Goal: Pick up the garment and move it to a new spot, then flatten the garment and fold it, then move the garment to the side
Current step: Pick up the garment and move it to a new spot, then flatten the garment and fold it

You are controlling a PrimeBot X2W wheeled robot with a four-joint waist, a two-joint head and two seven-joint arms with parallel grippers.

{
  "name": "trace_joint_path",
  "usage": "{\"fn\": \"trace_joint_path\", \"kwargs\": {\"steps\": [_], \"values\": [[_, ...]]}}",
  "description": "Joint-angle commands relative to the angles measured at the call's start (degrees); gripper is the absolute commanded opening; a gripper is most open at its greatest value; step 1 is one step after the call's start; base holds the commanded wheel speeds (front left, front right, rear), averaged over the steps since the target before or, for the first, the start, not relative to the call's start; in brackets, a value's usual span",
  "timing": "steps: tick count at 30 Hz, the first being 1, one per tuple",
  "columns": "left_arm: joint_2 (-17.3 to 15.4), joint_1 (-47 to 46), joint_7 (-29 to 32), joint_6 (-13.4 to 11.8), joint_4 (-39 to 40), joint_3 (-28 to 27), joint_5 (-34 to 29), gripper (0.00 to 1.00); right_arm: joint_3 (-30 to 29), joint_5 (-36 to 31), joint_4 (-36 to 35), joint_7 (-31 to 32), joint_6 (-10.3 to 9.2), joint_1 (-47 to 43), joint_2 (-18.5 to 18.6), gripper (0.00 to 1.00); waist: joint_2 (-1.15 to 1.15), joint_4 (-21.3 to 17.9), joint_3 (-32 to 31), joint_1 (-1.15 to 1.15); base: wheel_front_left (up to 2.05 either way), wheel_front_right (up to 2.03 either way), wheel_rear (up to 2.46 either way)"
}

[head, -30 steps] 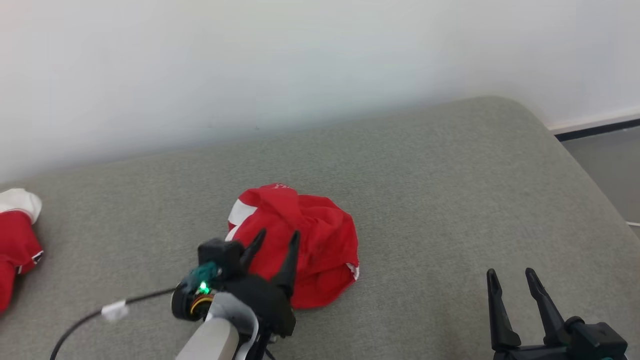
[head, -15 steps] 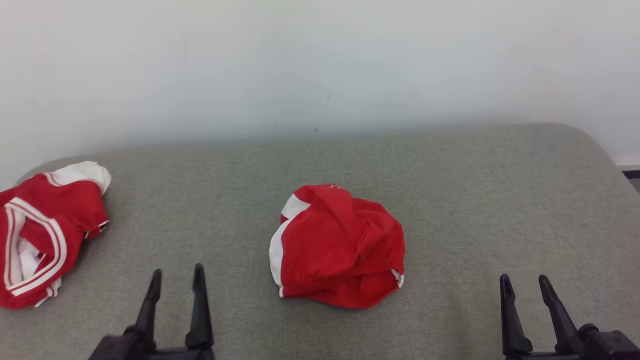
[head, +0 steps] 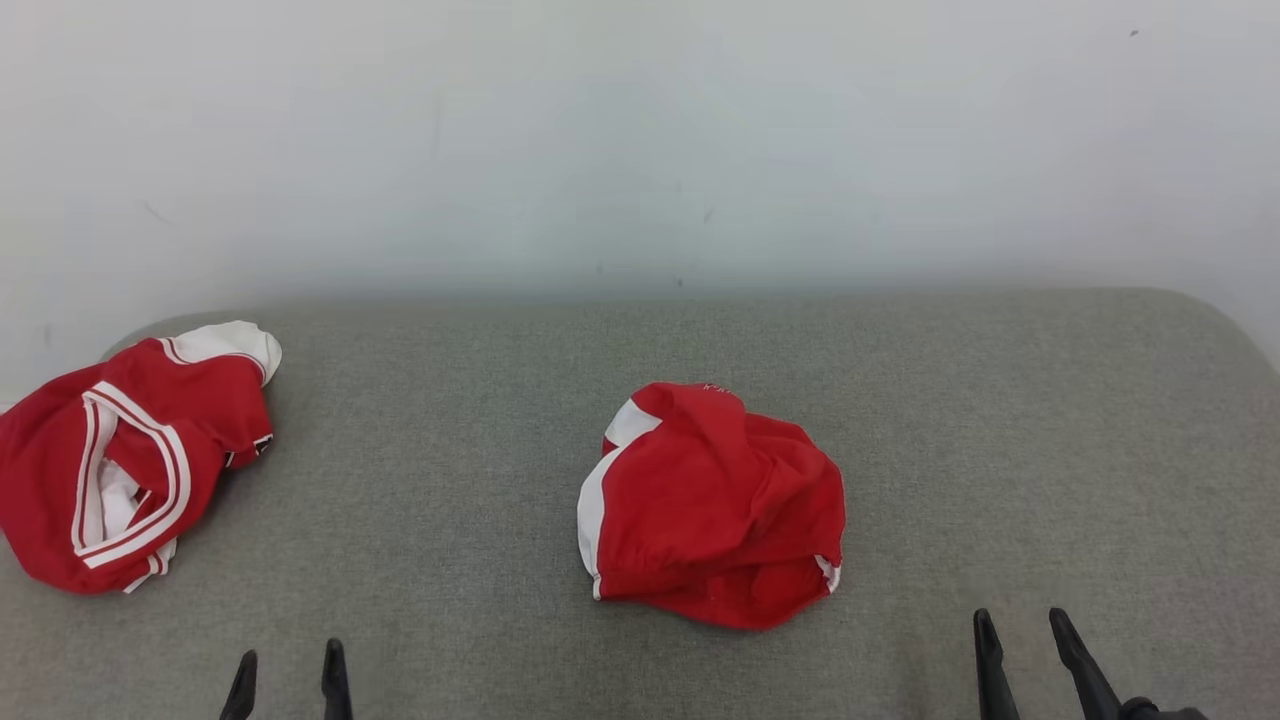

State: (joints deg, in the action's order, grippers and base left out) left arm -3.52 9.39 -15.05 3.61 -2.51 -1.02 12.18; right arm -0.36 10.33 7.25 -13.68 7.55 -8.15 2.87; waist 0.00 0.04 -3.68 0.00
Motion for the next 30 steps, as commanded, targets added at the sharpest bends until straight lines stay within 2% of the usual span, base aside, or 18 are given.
{"fn": "trace_joint_path", "kwargs": {"steps": [1, 7, 12, 30], "values": [[0.1, 0.9, -0.2, 0.3, -0.2, -0.5, -0.5, 1.0, 0.0, 0.1, 0.3, -0.4, -0.12, -0.7, 0.0, 1.0, 0.0, 0.1, -0.2, 0.0, 0.0, 0.0, 0.0], [0.4, 2.7, -0.2, 2.4, -2.3, -1.7, -2.1, 1.0, -0.2, -0.1, 2.6, -1.1, -0.12, -1.3, 0.0, 1.0, 0.0, 0.3, -0.5, 0.0, 0.0, 0.0, 0.0], [0.6, 2.9, -0.2, 3.1, -2.2, -1.8, -2.9, 1.0, -0.1, 0.2, 3.2, -1.4, -0.12, -0.6, 0.0, 1.0, 0.0, 0.1, -0.1, 0.0, 0.0, 0.0, 0.0], [0.7, 2.2, -0.2, 3.8, -2.8, -1.4, -2.3, 1.0, 0.2, 2.0, 3.7, -1.6, -0.12, 0.1, 0.0, 1.0, 0.0, -0.6, 0.3, 0.0, 0.0, 0.0, 0.0]]}}
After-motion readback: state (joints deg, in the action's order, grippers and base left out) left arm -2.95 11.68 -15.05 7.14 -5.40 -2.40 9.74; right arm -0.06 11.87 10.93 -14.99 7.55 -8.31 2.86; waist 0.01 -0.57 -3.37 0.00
